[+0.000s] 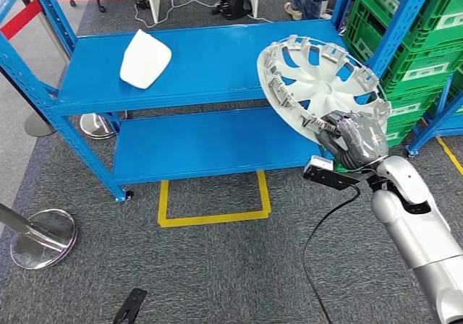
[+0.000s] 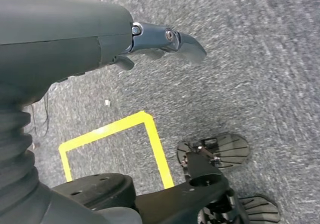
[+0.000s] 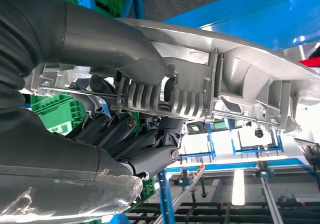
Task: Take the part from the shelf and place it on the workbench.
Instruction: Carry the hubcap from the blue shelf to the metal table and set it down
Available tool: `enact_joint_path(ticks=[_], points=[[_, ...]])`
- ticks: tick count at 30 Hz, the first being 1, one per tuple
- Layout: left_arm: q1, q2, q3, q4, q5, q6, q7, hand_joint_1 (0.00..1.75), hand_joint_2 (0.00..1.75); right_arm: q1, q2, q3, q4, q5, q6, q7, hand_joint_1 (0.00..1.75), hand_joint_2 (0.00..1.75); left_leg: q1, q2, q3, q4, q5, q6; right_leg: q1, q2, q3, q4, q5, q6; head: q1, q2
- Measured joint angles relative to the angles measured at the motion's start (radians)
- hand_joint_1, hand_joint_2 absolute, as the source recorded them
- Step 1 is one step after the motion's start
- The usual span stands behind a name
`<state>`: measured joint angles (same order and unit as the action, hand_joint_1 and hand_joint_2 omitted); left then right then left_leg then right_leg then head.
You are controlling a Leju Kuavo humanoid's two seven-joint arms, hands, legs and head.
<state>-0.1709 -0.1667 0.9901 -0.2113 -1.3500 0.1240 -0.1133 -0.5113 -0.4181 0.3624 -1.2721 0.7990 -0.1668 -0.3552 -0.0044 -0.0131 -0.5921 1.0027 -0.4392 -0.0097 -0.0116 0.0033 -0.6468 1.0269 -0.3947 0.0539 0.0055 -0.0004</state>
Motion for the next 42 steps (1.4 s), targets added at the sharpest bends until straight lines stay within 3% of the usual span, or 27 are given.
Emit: enact_joint_path(ticks=[2, 3, 5, 7, 8, 9, 11, 12, 14, 19, 25, 32, 34, 36, 37, 38, 39, 41, 42], points=[[0.001, 0.000, 0.000, 0.000, 0.000, 0.000, 0.000, 0.00, 1.75, 0.000, 0.000, 0.000, 0.000, 0.000, 0.000, -0.001, 1.75, 1.75, 0.002, 0.001, -0.003, -0.004, 0.009, 0.015, -0.001, 0.000, -0.012, 0.016, -0.016, 0.010, 0.002, 0.000], [0.000, -0.001, 0.000, 0.000, 0.000, 0.000, 0.000, 0.00, 1.75, 0.000, 0.000, 0.000, 0.000, 0.000, 0.000, -0.002, 1.75, 1.75, 0.004, 0.001, -0.005, -0.007, 0.014, 0.022, -0.002, 0.000, -0.027, 0.051, -0.041, 0.014, 0.004, 0.000], [-0.001, -0.001, 0.000, 0.000, 0.000, 0.000, 0.000, 0.00, 1.75, -0.001, 0.000, 0.001, 0.000, 0.000, 0.000, -0.002, 1.75, 1.75, 0.005, 0.002, -0.011, -0.007, 0.020, 0.030, -0.001, 0.000, -0.076, 0.175, -0.112, 0.020, 0.008, 0.000], [0.000, -0.001, 0.000, 0.000, 0.000, -0.001, 0.000, 0.00, 1.75, -0.001, 0.000, 0.002, 0.002, 0.000, 0.001, -0.002, 1.75, 1.75, 0.004, 0.002, -0.016, -0.007, 0.025, 0.032, -0.001, 0.000, -0.108, 0.275, -0.150, 0.022, 0.009, 0.000], [0.000, -0.001, 0.000, 0.000, 0.000, -0.001, 0.000, 0.00, 1.75, -0.001, 0.000, 0.004, 0.002, 0.000, 0.001, -0.002, 1.75, 1.75, 0.004, 0.002, -0.018, -0.007, 0.027, 0.031, -0.001, 0.000, -0.100, 0.274, -0.143, 0.023, 0.009, 0.000], [0.000, -0.001, 0.000, 0.000, 0.000, -0.001, 0.000, 0.00, 1.75, -0.001, 0.000, 0.004, 0.003, 0.000, 0.002, -0.002, 1.75, 1.75, 0.004, 0.002, -0.019, -0.007, 0.028, 0.030, -0.002, -0.001, -0.072, 0.233, -0.119, 0.022, 0.009, 0.000], [0.000, -0.002, 0.000, 0.000, 0.000, -0.001, -0.002, 0.00, 1.75, -0.003, 0.000, 0.005, 0.003, 0.000, 0.003, -0.002, 1.75, 1.75, 0.005, 0.001, -0.019, -0.006, 0.030, 0.027, -0.003, -0.002, 0.002, 0.106, -0.066, 0.021, 0.009, 0.000], [-0.001, -0.002, 0.000, 0.000, 0.000, 0.000, -0.003, 0.00, 1.75, -0.005, 0.000, 0.006, 0.004, 0.000, 0.003, -0.002, 1.75, 1.75, 0.003, 0.001, -0.021, -0.005, 0.031, 0.023, -0.002, -0.002, 0.032, 0.054, -0.054, 0.020, 0.009, 0.000], [-0.002, -0.001, 0.000, 0.000, 0.000, 0.000, -0.005, 0.00, 1.75, -0.008, 0.000, 0.007, 0.004, -0.001, 0.003, -0.002, 1.75, 1.75, -0.001, 0.000, -0.029, -0.002, 0.035, 0.016, 0.000, -0.001, 0.055, 0.006, -0.052, 0.013, 0.008, 0.000], [-0.002, 0.000, 0.000, 0.000, 0.000, 0.001, -0.007, 0.00, 1.75, -0.003, 0.000, 0.006, 0.007, -0.025, 0.016, 0.004, 1.75, 1.75, -0.004, 0.001, -0.039, -0.008, 0.051, 0.039, 0.002, 0.005, 0.046, -0.003, -0.043, -0.004, 0.007, 0.000], [-0.001, 0.000, 0.000, 0.000, 0.002, -0.001, -0.007, 0.00, 1.75, 0.015, 0.000, -0.001, 0.008, -0.049, 0.029, 0.004, 1.75, 1.75, -0.004, 0.001, -0.046, -0.014, 0.060, 0.029, 0.002, 0.005, 0.036, -0.002, -0.037, -0.010, 0.007, 0.000], [0.000, -0.001, 0.000, 0.000, 0.006, -0.001, -0.011, 0.00, 1.75, 0.019, 0.000, -0.010, 0.007, -0.059, 0.038, 0.005, 1.75, 1.75, -0.003, 0.009, -0.046, -0.026, 0.069, 0.026, -0.003, 0.006, 0.026, 0.003, -0.041, 0.004, 0.008, 0.000], [0.000, -0.001, 0.000, 0.000, 0.006, -0.001, -0.012, 0.00, 1.75, 0.017, 0.000, -0.013, 0.006, -0.060, 0.038, 0.005, 1.75, 1.75, 0.003, 0.019, -0.042, -0.036, 0.075, 0.027, -0.003, 0.005, -0.007, 0.077, -0.090, 0.012, 0.011, 0.000], [0.000, -0.001, 0.000, 0.000, 0.006, -0.001, -0.013, 0.00, 1.75, 0.016, 0.000, -0.014, 0.006, -0.060, 0.038, 0.005, 1.75, 1.75, 0.004, 0.030, -0.042, -0.036, 0.075, 0.028, -0.004, 0.004, -0.061, 0.209, -0.156, 0.020, 0.014, 0.000], [0.001, -0.002, 0.000, 0.000, 0.006, -0.001, -0.013, 0.00, 1.75, 0.016, 0.000, -0.015, 0.006, -0.060, 0.038, 0.005, 1.75, 1.75, 0.005, 0.036, -0.043, -0.036, 0.075, 0.028, -0.005, 0.004, -0.081, 0.256, -0.172, 0.024, 0.014, 0.000], [0.002, -0.002, 0.000, 0.000, 0.006, -0.001, -0.013, 0.00, 1.75, 0.016, 0.000, -0.015, 0.006, -0.060, 0.039, 0.005, 1.75, 1.75, 0.005, 0.042, -0.043, -0.035, 0.075, 0.027, -0.006, 0.003, -0.084, 0.270, -0.170, 0.028, 0.014, 0.000], [0.002, -0.003, 0.000, 0.000, 0.006, -0.001, -0.013, 0.00, 1.75, 0.016, 0.000, -0.017, 0.006, -0.060, 0.039, 0.005, 1.75, 1.75, 0.007, 0.048, -0.043, -0.034, 0.075, 0.026, -0.008, 0.000, -0.069, 0.245, -0.151, 0.031, 0.014, 0.000], [0.002, -0.003, 0.000, 0.000, 0.006, -0.001, -0.013, 0.00, 1.75, 0.015, 0.000, -0.020, 0.004, -0.060, 0.038, 0.005, 1.75, 1.75, 0.010, 0.061, -0.044, -0.026, 0.072, 0.016, -0.010, -0.032, 0.004, 0.111, -0.092, 0.041, 0.014, 0.000], [0.002, -0.002, 0.000, 0.000, 0.006, 0.000, -0.013, 0.00, 1.75, 0.014, 0.001, -0.022, 0.003, -0.060, 0.038, 0.005, 1.75, 1.75, 0.009, 0.067, -0.045, -0.019, 0.069, 0.009, -0.010, -0.046, 0.036, 0.053, -0.072, 0.040, 0.016, 0.000]])
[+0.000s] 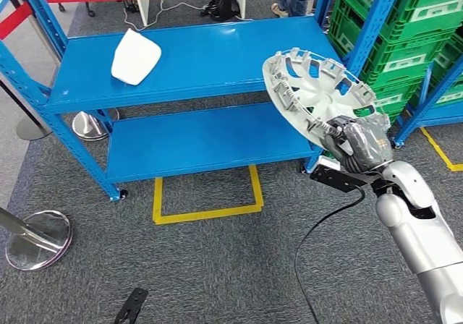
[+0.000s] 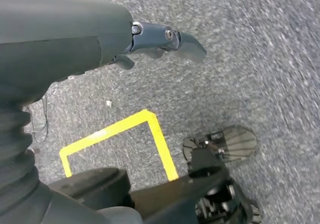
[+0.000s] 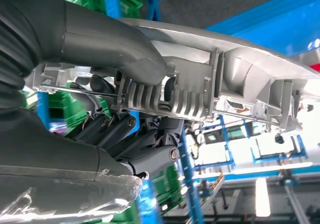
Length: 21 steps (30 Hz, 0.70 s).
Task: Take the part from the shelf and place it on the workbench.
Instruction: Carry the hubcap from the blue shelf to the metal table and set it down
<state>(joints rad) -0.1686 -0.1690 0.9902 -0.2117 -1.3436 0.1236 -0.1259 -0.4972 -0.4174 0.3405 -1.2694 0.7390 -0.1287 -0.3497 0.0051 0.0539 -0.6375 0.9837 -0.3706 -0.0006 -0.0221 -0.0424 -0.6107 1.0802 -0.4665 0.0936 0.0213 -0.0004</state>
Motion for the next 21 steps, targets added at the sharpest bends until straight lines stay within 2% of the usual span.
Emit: enact_joint_path(ticks=[1, 2, 4, 5, 6, 7, 9, 10, 11, 12, 13, 15, 16, 17, 19, 20, 21], points=[[0.000, 0.000, 0.000, 0.000, 0.000, 0.000, 0.000, 0.00, 1.75, -0.001, 0.000, -0.001, -0.002, 0.000, 0.000, 0.000, 1.75, 1.75, -0.002, 0.005, -0.002, 0.006, -0.002, -0.007, 0.000, -0.009, 0.020, -0.039, 0.012, -0.005, 0.000, 0.000], [0.001, 0.001, 0.000, 0.000, 0.000, 0.001, 0.000, 0.00, 1.75, -0.002, 0.001, -0.003, -0.003, 0.001, -0.001, 0.000, 1.75, 1.75, -0.004, 0.011, -0.003, 0.010, -0.002, -0.012, 0.002, -0.007, 0.022, -0.047, 0.012, -0.014, 0.001, 0.000], [0.002, 0.001, 0.000, 0.000, 0.000, 0.001, 0.000, 0.00, 1.75, -0.002, 0.001, -0.006, -0.005, 0.004, -0.002, 0.000, 1.75, 1.75, -0.005, 0.024, -0.005, 0.011, 0.000, -0.019, 0.001, 0.017, 0.012, -0.042, 0.019, -0.036, 0.001, 0.000], [0.002, 0.001, 0.000, 0.000, 0.000, 0.001, 0.000, 0.00, 1.75, -0.002, 0.001, -0.009, -0.007, 0.005, -0.003, 0.001, 1.75, 1.75, -0.003, 0.021, -0.008, 0.018, -0.009, -0.023, 0.001, 0.027, 0.008, -0.040, 0.023, -0.043, 0.001, 0.000], [0.002, 0.001, 0.000, 0.000, 0.000, 0.001, 0.000, 0.00, 1.75, -0.002, 0.001, -0.011, -0.009, 0.009, -0.005, 0.002, 1.75, 1.75, -0.001, 0.010, -0.018, 0.040, -0.029, -0.028, 0.000, 0.037, 0.004, -0.041, 0.027, -0.051, 0.001, 0.000], [0.002, 0.001, 0.000, 0.000, 0.000, 0.001, 0.000, 0.00, 1.75, -0.002, 0.001, -0.013, -0.011, 0.014, -0.007, 0.004, 1.75, 1.75, 0.000, -0.007, -0.036, 0.085, -0.062, -0.031, -0.001, 0.046, 0.001, -0.043, 0.031, -0.058, 0.000, 0.000], [0.004, 0.001, 0.000, 0.000, 0.000, 0.001, 0.000, 0.00, 1.75, -0.003, 0.001, -0.014, -0.014, 0.024, -0.014, 0.009, 1.75, 1.75, 0.001, -0.037, -0.094, 0.224, -0.139, -0.033, 0.000, 0.067, -0.007, -0.044, 0.037, -0.067, -0.002, 0.000], [0.005, 0.001, 0.000, 0.000, 0.000, 0.001, 0.000, 0.00, 1.75, -0.003, 0.001, -0.014, -0.014, 0.028, -0.017, 0.010, 1.75, 1.75, 0.001, -0.043, -0.118, 0.283, -0.163, -0.031, 0.001, 0.079, -0.011, -0.044, 0.039, -0.069, -0.002, 0.000], [0.006, 0.001, 0.000, 0.000, 0.000, 0.000, 0.000, 0.00, 1.75, -0.003, 0.001, -0.014, -0.014, 0.030, -0.019, 0.011, 1.75, 1.75, 0.001, -0.046, -0.128, 0.313, -0.169, -0.028, 0.002, 0.092, -0.013, -0.044, 0.041, -0.069, -0.002, 0.000], [0.007, 0.001, 0.000, 0.000, 0.000, 0.000, 0.000, 0.00, 1.75, -0.003, 0.001, -0.014, -0.014, 0.032, -0.020, 0.012, 1.75, 1.75, 0.000, -0.048, -0.119, 0.303, -0.156, -0.024, 0.003, 0.105, -0.015, -0.044, 0.042, -0.069, -0.002, 0.000], [0.007, 0.001, 0.000, 0.000, 0.000, 0.000, 0.000, 0.00, 1.75, -0.003, 0.001, -0.014, -0.014, 0.033, -0.020, 0.013, 1.75, 1.75, 0.000, -0.056, -0.092, 0.258, -0.127, -0.019, 0.003, 0.119, -0.016, -0.044, 0.044, -0.067, -0.002, 0.000], [0.007, 0.001, 0.000, 0.000, 0.000, 0.000, 0.000, 0.00, 1.75, -0.004, 0.001, -0.015, -0.016, 0.038, -0.022, 0.015, 1.75, 1.75, 0.004, -0.102, -0.017, 0.125, -0.071, -0.006, 0.003, 0.144, -0.018, -0.042, 0.047, -0.062, -0.002, 0.000], [0.007, 0.001, 0.000, 0.000, 0.000, 0.000, 0.000, 0.00, 1.75, -0.006, 0.001, -0.015, -0.017, 0.042, -0.024, 0.017, 1.75, 1.75, 0.006, -0.124, 0.010, 0.073, -0.060, -0.004, 0.002, 0.156, -0.023, -0.041, 0.048, -0.057, -0.002, 0.000], [0.006, 0.002, 0.000, 0.000, 0.000, 0.000, 0.000, 0.00, 1.75, -0.006, 0.000, -0.016, -0.018, 0.046, -0.027, 0.019, 1.75, 1.75, 0.007, -0.138, 0.025, 0.045, -0.059, -0.004, 0.000, 0.167, -0.028, -0.041, 0.051, -0.051, -0.002, 0.000], [0.006, 0.001, 0.000, 0.000, 0.001, 0.000, 0.000, 0.00, 1.75, -0.005, -0.004, -0.021, -0.019, 0.051, -0.033, 0.022, 1.75, 1.75, 0.006, -0.125, 0.029, 0.030, -0.064, -0.006, -0.005, 0.189, -0.037, -0.047, 0.060, -0.036, -0.002, 0.000], [0.006, 0.000, 0.000, 0.000, 0.002, 0.000, 0.000, 0.00, 1.75, -0.003, -0.008, -0.025, -0.019, 0.053, -0.035, 0.023, 1.75, 1.75, 0.007, -0.113, 0.029, 0.028, -0.061, -0.002, -0.006, 0.179, -0.043, -0.047, 0.059, -0.029, -0.001, 0.000], [0.005, 0.000, 0.000, 0.000, 0.002, -0.001, 0.000, 0.00, 1.75, -0.001, -0.012, -0.030, -0.020, 0.054, -0.036, 0.023, 1.75, 1.75, 0.007, -0.101, 0.030, 0.025, -0.058, 0.004, -0.004, 0.153, -0.052, -0.034, 0.050, -0.024, 0.002, 0.000]])
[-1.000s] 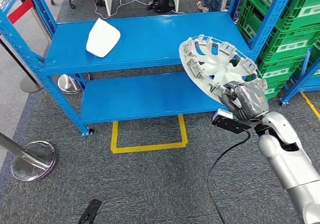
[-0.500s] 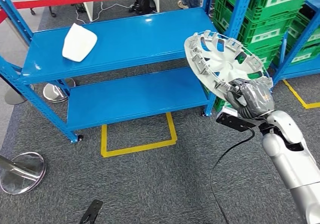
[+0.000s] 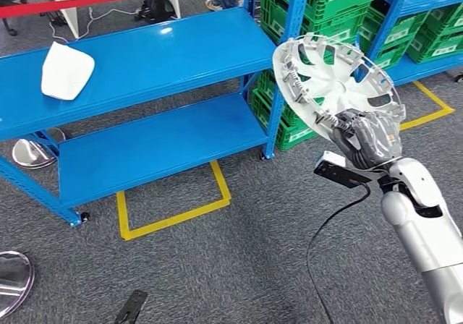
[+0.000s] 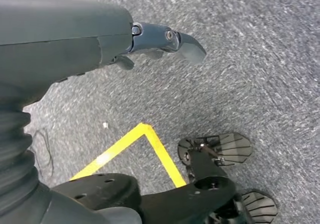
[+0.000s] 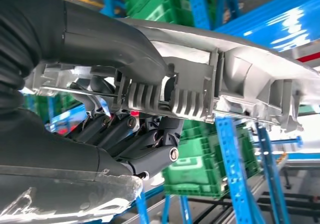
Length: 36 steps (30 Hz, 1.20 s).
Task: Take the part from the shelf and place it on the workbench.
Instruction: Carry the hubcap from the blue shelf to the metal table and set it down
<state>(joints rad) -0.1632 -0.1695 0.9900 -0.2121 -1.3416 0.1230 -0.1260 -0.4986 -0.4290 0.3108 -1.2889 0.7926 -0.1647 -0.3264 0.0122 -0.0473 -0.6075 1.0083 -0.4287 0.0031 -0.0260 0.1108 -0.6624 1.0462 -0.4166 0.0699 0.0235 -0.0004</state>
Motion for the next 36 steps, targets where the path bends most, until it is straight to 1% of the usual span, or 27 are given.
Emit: enact_joint_path(ticks=[2, 3, 4, 5, 6, 7, 9, 11, 12, 14, 16, 18, 19, 20, 21, 22, 23, 25, 27, 29, 30, 31, 32, 33, 34, 35, 36], points=[[0.001, -0.002, 0.000, 0.000, 0.000, -0.001, 0.000, 0.00, 1.75, 0.002, -0.004, -0.006, 0.000, 0.002, -0.003, 0.001, 1.75, 1.75, -0.002, 0.026, 0.001, -0.004, 0.003, 0.009, 0.004, -0.073, -0.044, 0.090, -0.052, 0.007, 0.008, 0.000], [0.003, -0.002, 0.000, 0.000, 0.000, -0.001, 0.000, 0.00, 1.75, 0.003, -0.005, -0.008, 0.000, 0.002, -0.004, 0.001, 1.75, 1.75, -0.004, 0.039, 0.001, -0.004, 0.002, 0.011, 0.005, -0.093, -0.074, 0.158, -0.084, 0.010, 0.011, 0.000], [0.005, -0.003, 0.000, 0.000, 0.000, -0.001, 0.000, 0.00, 1.75, 0.005, -0.005, -0.008, 0.000, 0.002, -0.006, 0.002, 1.75, 1.75, -0.006, 0.052, 0.001, -0.004, 0.002, 0.012, 0.004, -0.102, -0.101, 0.220, -0.108, 0.012, 0.011, 0.000], [0.007, -0.003, 0.000, 0.000, 0.000, -0.001, 0.000, 0.00, 1.75, 0.008, -0.005, -0.010, 0.000, 0.003, -0.008, 0.002, 1.75, 1.75, -0.007, 0.066, 0.001, -0.004, 0.002, 0.013, 0.004, -0.105, -0.115, 0.256, -0.117, 0.013, 0.011, 0.000], [0.007, -0.004, 0.000, 0.000, 0.000, -0.002, 0.000, 0.00, 1.75, 0.009, -0.005, -0.011, 0.000, 0.003, -0.008, 0.002, 1.75, 1.75, -0.008, 0.080, 0.001, -0.003, 0.001, 0.013, 0.005, -0.106, -0.110, 0.252, -0.107, 0.013, 0.012, 0.000], [0.007, -0.004, 0.000, 0.000, 0.000, -0.002, 0.000, 0.00, 1.75, 0.011, -0.005, -0.013, 0.000, 0.003, -0.009, 0.003, 1.75, 1.75, -0.008, 0.092, 0.002, -0.003, 0.001, 0.013, 0.005, -0.111, -0.085, 0.210, -0.082, 0.012, 0.011, 0.000], [0.006, -0.006, 0.000, 0.000, -0.001, -0.003, 0.000, 0.00, 1.75, 0.011, -0.006, -0.019, -0.001, 0.003, -0.009, 0.003, 1.75, 1.75, -0.012, 0.115, 0.004, -0.002, -0.002, 0.008, 0.011, -0.148, -0.005, 0.073, -0.027, 0.007, 0.011, 0.000], [0.006, -0.005, 0.000, 0.000, -0.001, -0.003, 0.000, 0.00, 1.75, 0.011, -0.006, -0.026, -0.003, 0.003, -0.011, 0.004, 1.75, 1.75, -0.018, 0.134, 0.005, 0.000, -0.004, 0.001, 0.018, -0.174, 0.038, -0.008, -0.003, -0.006, 0.010, 0.000], [0.006, -0.005, 0.000, 0.000, -0.001, -0.003, 0.000, 0.00, 1.75, 0.012, -0.006, -0.028, -0.003, 0.004, -0.012, 0.004, 1.75, 1.75, -0.021, 0.144, 0.005, 0.000, -0.004, -0.003, 0.020, -0.170, 0.039, -0.015, -0.003, -0.013, 0.010, 0.000], [0.005, -0.005, 0.000, 0.000, -0.001, -0.003, 0.000, 0.00, 1.75, 0.013, -0.007, -0.032, -0.004, 0.005, -0.014, 0.005, 1.75, 1.75, -0.019, 0.157, 0.007, 0.000, -0.007, -0.013, 0.019, -0.145, 0.032, -0.017, 0.003, -0.025, 0.009, 0.000], [0.004, -0.006, 0.000, 0.000, -0.001, -0.003, 0.000, 0.00, 1.75, 0.014, -0.009, -0.034, -0.006, 0.005, -0.014, 0.006, 1.75, 1.75, -0.015, 0.123, -0.008, 0.038, -0.042, -0.022, 0.014, -0.121, 0.028, -0.021, 0.010, -0.036, 0.009, 0.000], [0.006, -0.005, 0.000, 0.000, -0.001, -0.003, 0.000, 0.00, 1.75, 0.015, -0.009, -0.034, -0.007, 0.005, -0.015, 0.007, 1.75, 1.75, -0.013, 0.070, -0.057, 0.155, -0.111, -0.027, 0.010, -0.098, 0.025, -0.023, 0.015, -0.043, 0.008, 0.000], [0.007, -0.005, 0.000, 0.000, -0.001, -0.003, 0.000, 0.00, 1.75, 0.016, -0.009, -0.034, -0.008, 0.006, -0.015, 0.007, 1.75, 1.75, -0.013, 0.058, -0.087, 0.223, -0.140, -0.028, 0.009, -0.086, 0.023, -0.023, 0.016, -0.044, 0.008, 0.000], [0.008, -0.005, 0.000, 0.000, -0.001, -0.003, 0.000, 0.00, 1.75, 0.017, -0.009, -0.034, -0.008, 0.006, -0.015, 0.007, 1.75, 1.75, -0.013, 0.053, -0.108, 0.269, -0.153, -0.028, 0.009, -0.072, 0.022, -0.023, 0.018, -0.044, 0.008, 0.000], [0.008, -0.005, 0.000, 0.000, -0.001, -0.003, 0.000, 0.00, 1.75, 0.017, -0.009, -0.034, -0.008, 0.006, -0.014, 0.007, 1.75, 1.75, -0.012, 0.051, -0.114, 0.282, -0.146, -0.028, 0.008, -0.058, 0.021, -0.023, 0.019, -0.043, 0.009, 0.000], [0.008, -0.005, 0.000, 0.000, -0.001, -0.003, 0.000, 0.00, 1.75, 0.017, -0.009, -0.035, -0.008, 0.006, -0.014, 0.007, 1.75, 1.75, -0.012, 0.047, -0.101, 0.256, -0.121, -0.028, 0.007, -0.043, 0.020, -0.023, 0.021, -0.041, 0.009, 0.000], [0.007, -0.005, 0.000, 0.000, -0.001, -0.003, 0.000, 0.00, 1.75, 0.017, -0.009, -0.035, -0.008, 0.005, -0.014, 0.007, 1.75, 1.75, -0.010, 0.041, -0.074, 0.202, -0.086, -0.027, 0.004, -0.029, 0.020, -0.022, 0.022, -0.038, 0.008, 0.000], [0.006, -0.006, 0.000, 0.000, -0.001, -0.003, 0.000, 0.00, 1.75, 0.016, -0.009, -0.037, -0.008, 0.006, -0.014, 0.007, 1.75, 1.75, -0.002, -0.001, -0.008, 0.074, -0.033, -0.026, 0.001, -0.002, 0.016, -0.021, 0.026, -0.029, 0.009, 0.000], [0.004, -0.006, 0.000, 0.000, -0.001, -0.003, 0.000, 0.00, 1.75, 0.013, -0.009, -0.041, -0.009, 0.006, -0.015, 0.007, 1.75, 1.75, 0.003, -0.033, 0.020, 0.014, -0.025, -0.022, -0.002, 0.022, 0.005, -0.021, 0.033, -0.014, 0.010, 0.000], [0.004, -0.006, 0.000, 0.000, 0.000, -0.003, 0.000, 0.00, 1.75, 0.011, -0.010, -0.046, -0.009, 0.006, -0.015, 0.008, 1.75, 1.75, 0.001, -0.020, 0.019, 0.008, -0.026, -0.013, -0.007, 0.044, -0.003, -0.029, 0.044, 0.001, 0.010, 0.000], [0.003, -0.006, 0.000, 0.000, 0.000, -0.003, 0.000, 0.00, 1.75, 0.011, -0.011, -0.049, -0.009, 0.006, -0.015, 0.008, 1.75, 1.75, 0.001, -0.008, 0.019, 0.007, -0.024, -0.007, -0.008, 0.039, -0.007, -0.029, 0.044, 0.006, 0.010, 0.000], [0.001, -0.006, 0.000, 0.000, 0.001, -0.003, 0.000, 0.00, 1.75, 0.010, -0.012, -0.052, -0.008, 0.006, -0.015, 0.008, 1.75, 1.75, 0.001, 0.003, 0.020, 0.005, -0.021, 0.000, -0.006, 0.018, -0.016, -0.016, 0.036, 0.010, 0.014, 0.000], [0.000, -0.006, 0.000, 0.000, 0.001, -0.003, 0.000, 0.00, 1.75, 0.008, -0.013, -0.054, -0.008, 0.007, -0.015, 0.008, 1.75, 1.75, 0.001, 0.015, 0.020, 0.004, -0.019, 0.006, -0.003, -0.014, -0.033, 0.019, 0.016, 0.012, 0.019, 0.000], [0.000, -0.007, 0.000, 0.000, 0.001, -0.003, 0.000, 0.00, 1.75, 0.006, -0.014, -0.054, -0.008, 0.009, -0.015, 0.008, 1.75, 1.75, -0.001, 0.026, 0.020, 0.004, -0.019, 0.010, 0.001, -0.054, -0.059, 0.076, -0.015, 0.013, 0.024, 0.000], [0.002, -0.007, 0.000, 0.000, 0.001, -0.003, 0.000, 0.00, 1.75, 0.003, -0.014, -0.054, -0.008, 0.012, -0.015, 0.008, 1.75, 1.75, -0.004, 0.038, 0.020, 0.004, -0.019, 0.013, 0.002, -0.082, -0.090, 0.149, -0.049, 0.013, 0.029, 0.000], [0.004, -0.006, 0.000, 0.000, 0.001, -0.004, 0.001, 0.00, 1.75, 0.003, -0.014, -0.053, -0.008, 0.014, -0.015, 0.008, 1.75, 1.75, -0.007, 0.051, 0.020, 0.004, -0.020, 0.015, 0.003, -0.097, -0.119, 0.216, -0.076, 0.014, 0.029, 0.000], [0.006, -0.006, 0.000, 0.000, 0.001, -0.004, 0.001, 0.00, 1.75, 0.004, -0.014, -0.053, -0.008, 0.016, -0.015, 0.008, 1.75, 1.75, -0.008, 0.065, 0.020, 0.004, -0.020, 0.016, 0.003, -0.103, -0.134, 0.257, -0.087, 0.013, 0.029, 0.000]])
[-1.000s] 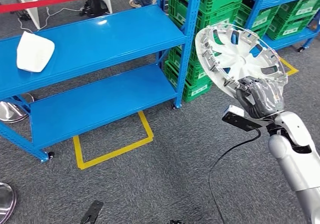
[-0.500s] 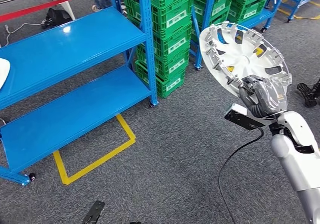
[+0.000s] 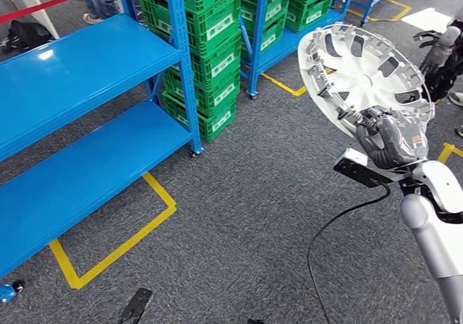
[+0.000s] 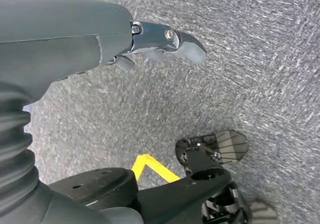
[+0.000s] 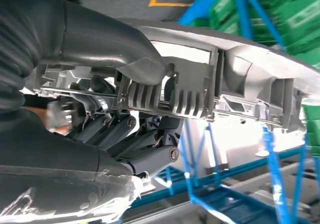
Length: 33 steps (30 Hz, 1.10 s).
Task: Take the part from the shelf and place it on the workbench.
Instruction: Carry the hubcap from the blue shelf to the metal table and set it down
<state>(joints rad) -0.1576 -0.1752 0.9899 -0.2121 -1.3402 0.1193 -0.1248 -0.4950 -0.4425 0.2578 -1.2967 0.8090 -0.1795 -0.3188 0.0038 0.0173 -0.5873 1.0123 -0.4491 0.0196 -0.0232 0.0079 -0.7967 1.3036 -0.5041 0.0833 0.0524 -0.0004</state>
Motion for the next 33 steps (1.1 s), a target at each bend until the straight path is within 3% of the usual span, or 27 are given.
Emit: enact_joint_path(ticks=[1, 2, 4, 6, 7, 9, 11, 13, 15, 16, 18, 20, 22, 24, 26, 28, 30, 31, 32, 33], points=[[0.001, 0.000, 0.000, 0.000, 0.000, 0.000, 0.001, 0.00, 1.75, 0.001, 0.000, 0.000, 0.000, 0.002, 0.000, 0.001, 1.75, 1.75, -0.001, 0.013, 0.000, 0.000, -0.001, 0.001, 0.000, -0.003, 0.003, 0.002, 0.007, -0.001, 0.000, 0.000], [0.001, 0.000, 0.000, 0.000, 0.000, 0.000, 0.001, 0.00, 1.75, 0.002, 0.000, -0.001, 0.000, 0.002, 0.000, 0.001, 1.75, 1.75, -0.002, 0.026, 0.002, 0.000, -0.002, 0.000, 0.001, -0.007, 0.029, -0.040, 0.030, -0.004, 0.000, 0.000], [0.000, 0.000, 0.000, 0.000, 0.001, -0.001, 0.001, 0.00, 1.75, 0.002, 0.000, -0.004, 0.000, 0.002, 0.000, 0.003, 1.75, 1.75, -0.006, 0.048, 0.006, 0.001, -0.007, -0.004, 0.011, -0.052, 0.111, -0.179, 0.082, -0.011, 0.001, 0.000], [0.001, 0.000, 0.000, 0.000, 0.002, -0.001, 0.002, 0.00, 1.75, 0.000, 0.000, -0.005, 0.000, 0.002, -0.001, 0.002, 1.75, 1.75, -0.013, 0.068, 0.008, 0.003, -0.011, -0.012, 0.021, -0.087, 0.156, -0.261, 0.101, -0.023, 0.000, 0.000], [0.001, 0.000, 0.000, 0.000, 0.003, -0.001, 0.002, 0.00, 1.75, 0.000, -0.001, -0.006, -0.001, 0.003, -0.001, 0.002, 1.75, 1.75, -0.016, 0.080, 0.009, 0.002, -0.012, -0.015, 0.025, -0.087, 0.156, -0.268, 0.099, -0.029, -0.001, 0.000], [0.001, 0.000, 0.000, 0.000, 0.004, -0.001, 0.002, 0.00, 1.75, 0.001, -0.001, -0.007, -0.001, 0.003, -0.001, 0.002, 1.75, 1.75, -0.016, 0.096, 0.011, 0.002, -0.016, -0.024, 0.022, -0.056, 0.149, -0.270, 0.105, -0.041, -0.001, 0.000], [0.000, 0.000, 0.000, 0.000, 0.005, -0.001, 0.002, 0.00, 1.75, 0.002, -0.003, -0.008, -0.001, 0.003, -0.001, 0.003, 1.75, 1.75, -0.012, 0.061, -0.003, 0.037, -0.047, -0.033, 0.017, -0.031, 0.147, -0.275, 0.111, -0.052, -0.003, 0.000], [0.002, 0.000, 0.000, 0.000, 0.006, -0.001, 0.002, 0.00, 1.75, 0.002, -0.003, -0.007, -0.001, 0.003, -0.001, 0.003, 1.75, 1.75, -0.010, 0.006, -0.057, 0.154, -0.111, -0.037, 0.014, -0.006, 0.145, -0.277, 0.114, -0.060, -0.006, 0.000], [0.005, 0.000, 0.000, 0.000, 0.007, -0.001, 0.002, 0.00, 1.75, 0.002, -0.003, -0.005, -0.001, 0.005, -0.001, 0.003, 1.75, 1.75, -0.010, -0.012, -0.116, 0.269, -0.150, -0.039, 0.013, 0.023, 0.141, -0.277, 0.116, -0.064, -0.007, 0.000], [0.006, 0.000, 0.000, 0.000, 0.008, -0.001, 0.002, 0.00, 1.75, 0.002, -0.003, -0.005, -0.001, 0.006, -0.001, 0.003, 1.75, 1.75, -0.009, -0.014, -0.125, 0.281, -0.141, -0.039, 0.013, 0.038, 0.140, -0.277, 0.117, -0.064, -0.007, 0.000], [0.006, 0.000, 0.000, 0.000, 0.008, 0.000, 0.002, 0.00, 1.75, 0.001, -0.003, -0.006, -0.001, 0.009, -0.001, 0.003, 1.75, 1.75, -0.006, -0.026, -0.090, 0.199, -0.076, -0.038, 0.010, 0.068, 0.140, -0.277, 0.120, -0.061, -0.007, 0.000], [0.005, 0.000, 0.000, 0.000, 0.010, 0.000, 0.002, 0.00, 1.75, -0.005, -0.003, -0.006, -0.001, 0.012, -0.001, 0.004, 1.75, 1.75, 0.004, -0.072, -0.032, 0.073, -0.021, -0.037, 0.008, 0.097, 0.134, -0.274, 0.124, -0.052, -0.007, 0.000], [0.005, 0.000, 0.000, 0.000, 0.011, 0.001, 0.002, 0.00, 1.75, -0.016, -0.003, -0.007, -0.001, 0.018, -0.002, 0.005, 1.75, 1.75, 0.009, -0.101, -0.008, 0.017, -0.011, -0.033, 0.006, 0.123, 0.122, -0.273, 0.131, -0.039, -0.007, 0.000], [0.004, 0.000, 0.000, 0.000, 0.013, 0.001, 0.001, 0.00, 1.75, -0.021, -0.005, -0.010, 0.000, 0.025, -0.003, 0.006, 1.75, 1.75, 0.008, -0.081, -0.007, 0.012, -0.010, -0.022, 0.002, 0.140, 0.112, -0.279, 0.139, -0.027, -0.008, 0.000], [0.003, -0.001, 0.000, 0.000, 0.014, 0.001, 0.000, 0.00, 1.75, -0.023, -0.010, -0.014, 0.000, 0.032, -0.004, 0.009, 1.75, 1.75, 0.008, -0.057, -0.005, 0.009, -0.006, -0.009, 0.006, 0.093, 0.093, -0.248, 0.121, -0.019, -0.001, 0.000], [0.005, -0.001, 0.000, 0.000, 0.014, 0.001, -0.001, 0.00, 1.75, -0.027, -0.013, -0.017, 0.000, 0.043, -0.007, 0.013, 1.75, 1.75, 0.005, -0.034, -0.004, 0.008, -0.005, 0.000, 0.010, 0.022, 0.044, -0.136, 0.063, -0.014, 0.007, 0.000], [0.009, 0.000, 0.000, 0.000, 0.014, 0.001, -0.001, 0.00, 1.75, -0.027, -0.013, -0.017, 0.000, 0.053, -0.011, 0.017, 1.75, 1.75, 0.003, -0.009, -0.004, 0.008, -0.007, 0.002, 0.009, 0.000, -0.013, -0.009, 0.010, -0.011, 0.008, 0.000], [0.010, 0.000, 0.000, 0.000, 0.014, 0.001, -0.001, 0.00, 1.75, -0.026, -0.013, -0.018, 0.000, 0.055, -0.012, 0.019, 1.75, 1.75, 0.003, 0.005, -0.003, 0.009, -0.009, 0.002, 0.009, -0.002, -0.021, 0.015, 0.007, -0.010, 0.008, 0.000], [0.011, 0.000, 0.000, 0.000, 0.014, 0.001, -0.001, 0.00, 1.75, -0.026, -0.013, -0.019, 0.000, 0.056, -0.012, 0.020, 1.75, 1.75, 0.003, 0.018, 0.000, 0.009, -0.011, 0.002, 0.009, -0.005, -0.008, -0.002, 0.021, -0.010, 0.008, 0.000], [0.011, -0.001, 0.000, 0.000, 0.013, 0.001, -0.001, 0.00, 1.75, -0.026, -0.013, -0.020, 0.000, 0.056, -0.012, 0.021, 1.75, 1.75, 0.003, 0.031, 0.003, 0.009, -0.014, -0.001, 0.010, -0.014, 0.024, -0.056, 0.050, -0.011, 0.008, 0.000]])
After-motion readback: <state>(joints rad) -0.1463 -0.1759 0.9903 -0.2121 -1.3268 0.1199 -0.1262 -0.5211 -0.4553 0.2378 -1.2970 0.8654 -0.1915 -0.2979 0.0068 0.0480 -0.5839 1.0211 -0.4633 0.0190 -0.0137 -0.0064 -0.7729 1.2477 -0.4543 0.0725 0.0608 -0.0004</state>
